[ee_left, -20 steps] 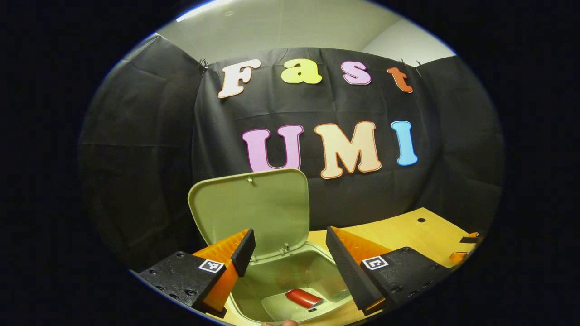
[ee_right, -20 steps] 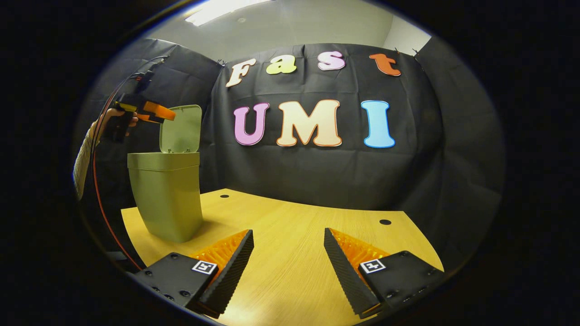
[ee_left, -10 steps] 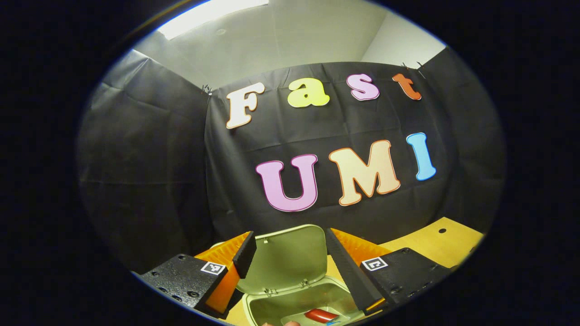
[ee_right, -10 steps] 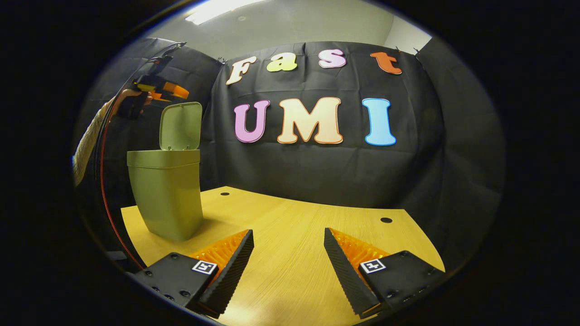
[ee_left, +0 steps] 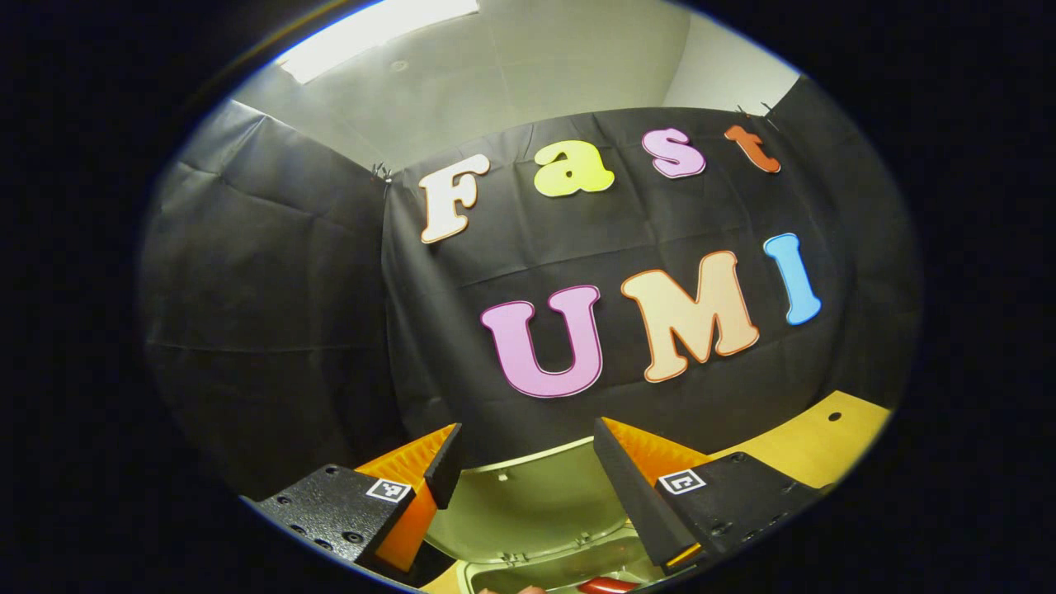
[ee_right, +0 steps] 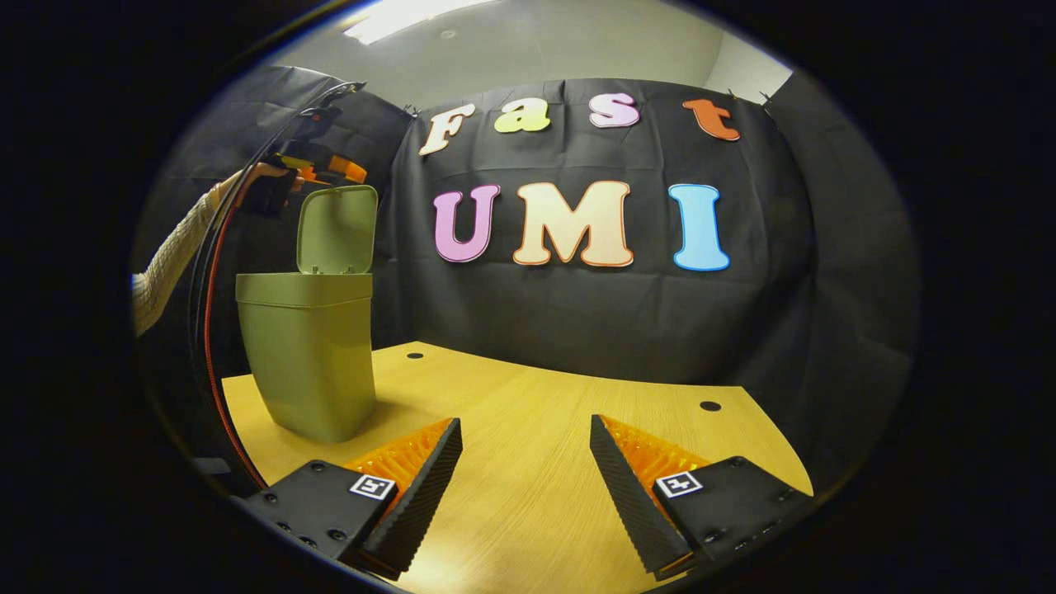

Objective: Press the lid of the desktop garbage bin to open it, pick up the crumpled paper on the desktop and throw it into the bin, then pick up the pop can on the desktop and drop it into the bin, and finally close the garbage bin lid.

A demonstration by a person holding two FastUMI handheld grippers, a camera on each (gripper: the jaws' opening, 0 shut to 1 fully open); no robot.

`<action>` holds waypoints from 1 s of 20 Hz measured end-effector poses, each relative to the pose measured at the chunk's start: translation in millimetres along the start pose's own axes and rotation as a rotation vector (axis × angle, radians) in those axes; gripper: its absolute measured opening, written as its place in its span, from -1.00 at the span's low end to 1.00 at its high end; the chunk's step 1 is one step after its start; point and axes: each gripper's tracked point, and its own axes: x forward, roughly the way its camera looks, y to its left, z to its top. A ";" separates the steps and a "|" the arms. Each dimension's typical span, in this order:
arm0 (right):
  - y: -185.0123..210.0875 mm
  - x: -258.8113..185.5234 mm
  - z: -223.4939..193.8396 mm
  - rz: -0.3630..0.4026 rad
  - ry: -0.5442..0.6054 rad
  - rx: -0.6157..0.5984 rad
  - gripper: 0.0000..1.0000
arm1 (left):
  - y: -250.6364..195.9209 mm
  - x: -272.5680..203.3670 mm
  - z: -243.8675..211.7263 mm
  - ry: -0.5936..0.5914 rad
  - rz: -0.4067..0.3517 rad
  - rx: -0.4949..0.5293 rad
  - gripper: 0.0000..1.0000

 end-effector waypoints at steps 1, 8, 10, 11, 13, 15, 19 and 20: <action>0.3 0.9 -0.9 0.001 -0.001 -0.004 0.97 | 0.5 2.6 -1.7 0.003 0.002 0.001 0.85; 0.1 2.5 -4.8 0.001 0.017 -0.005 0.97 | -5.2 2.6 -13.3 0.031 -0.027 -0.034 0.87; -3.6 1.3 -3.4 -0.002 0.014 -0.002 0.96 | -8.5 -5.4 -13.2 0.034 -0.043 -0.049 0.89; -4.7 0.6 -3.5 -0.003 0.011 0.000 1.00 | -10.6 -11.0 -12.7 0.033 -0.052 -0.061 0.90; -7.2 -2.3 -1.4 -0.003 0.003 0.009 0.96 | -15.6 -24.5 -12.3 0.038 -0.072 -0.077 0.92; -7.8 -5.1 1.6 -0.002 -0.005 0.018 0.96 | -20.3 -39.6 -14.2 0.044 -0.093 -0.089 0.99; -7.5 -13.5 9.7 0.002 -0.032 0.022 0.96 | -31.4 -72.1 -19.8 0.036 -0.128 -0.102 0.92; -7.3 -15.4 12.6 0.003 -0.041 0.023 0.96 | -35.2 -79.9 -23.4 0.038 -0.138 -0.110 0.92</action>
